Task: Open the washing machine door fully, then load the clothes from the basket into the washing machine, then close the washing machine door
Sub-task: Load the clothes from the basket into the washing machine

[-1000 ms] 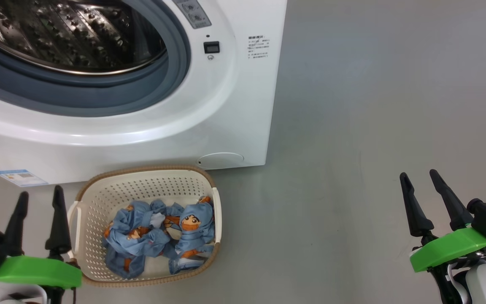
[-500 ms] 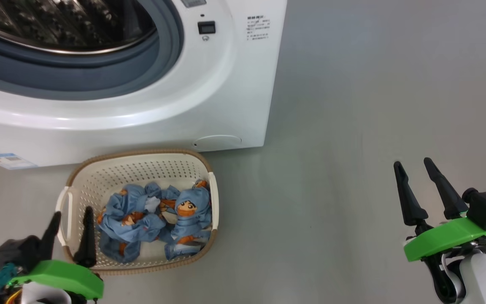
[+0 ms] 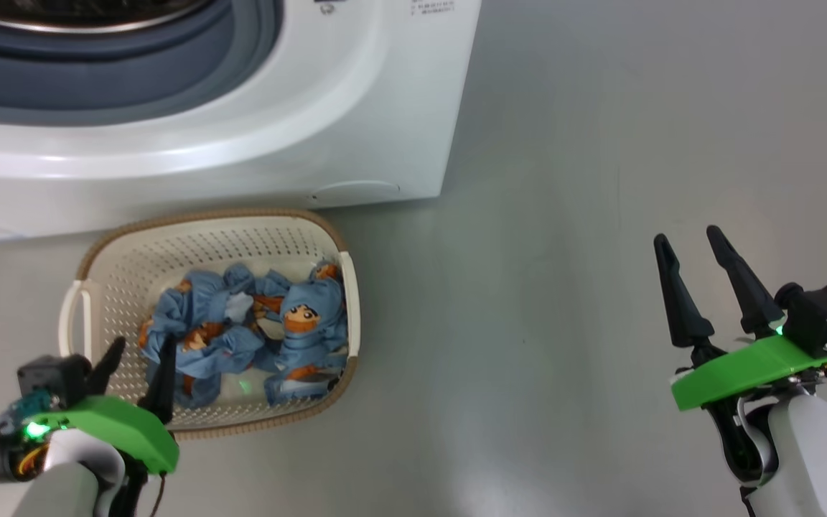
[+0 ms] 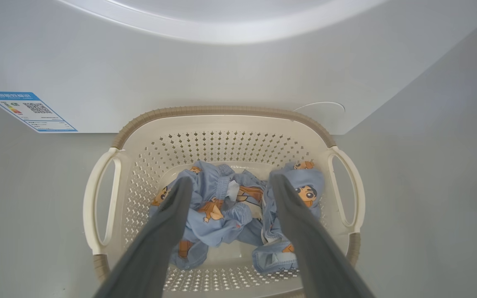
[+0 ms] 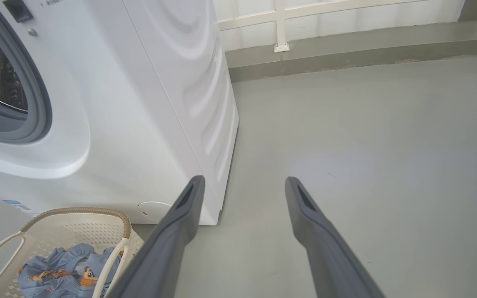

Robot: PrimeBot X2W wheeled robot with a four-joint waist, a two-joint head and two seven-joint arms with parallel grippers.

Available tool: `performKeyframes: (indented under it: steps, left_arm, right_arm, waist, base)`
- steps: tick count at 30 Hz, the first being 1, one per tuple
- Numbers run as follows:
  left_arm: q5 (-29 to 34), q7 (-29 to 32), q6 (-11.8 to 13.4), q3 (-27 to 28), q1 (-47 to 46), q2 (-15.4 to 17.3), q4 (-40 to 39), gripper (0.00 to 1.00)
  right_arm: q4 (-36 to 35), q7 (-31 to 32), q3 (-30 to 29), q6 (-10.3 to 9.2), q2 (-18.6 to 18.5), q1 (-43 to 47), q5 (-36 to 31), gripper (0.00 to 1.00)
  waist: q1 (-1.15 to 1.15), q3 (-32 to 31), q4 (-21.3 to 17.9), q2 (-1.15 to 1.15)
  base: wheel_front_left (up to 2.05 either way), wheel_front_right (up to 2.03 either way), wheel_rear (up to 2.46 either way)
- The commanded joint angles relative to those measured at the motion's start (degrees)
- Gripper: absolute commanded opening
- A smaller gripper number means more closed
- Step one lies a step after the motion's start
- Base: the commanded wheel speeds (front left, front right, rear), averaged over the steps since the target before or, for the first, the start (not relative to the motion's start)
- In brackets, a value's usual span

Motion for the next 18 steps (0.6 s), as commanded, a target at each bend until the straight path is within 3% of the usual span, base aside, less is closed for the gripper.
performKeyframes:
  steps: [1, 18]
  left_arm:
    - [-0.73, -0.37, -0.08, 1.28, -1.42, 2.49, 0.28, 1.0]
    - [-9.49, 0.14, -0.08, -8.29, -16.89, 5.03, 19.51, 1.0]
  right_arm:
    - [-1.44, -0.69, 1.29, 0.09, 0.08, -0.45, -0.77, 1.0]
    - [-3.2, -0.69, 2.43, 0.09, 2.24, -5.61, -1.97, 1.0]
  waist:
    - [0.0, 2.07, -0.5, 0.0]
    - [0.0, 12.96, -2.98, 0.0]
  base:
    - [0.0, 0.0, 0.0]
    - [0.0, 0.0, 0.0]
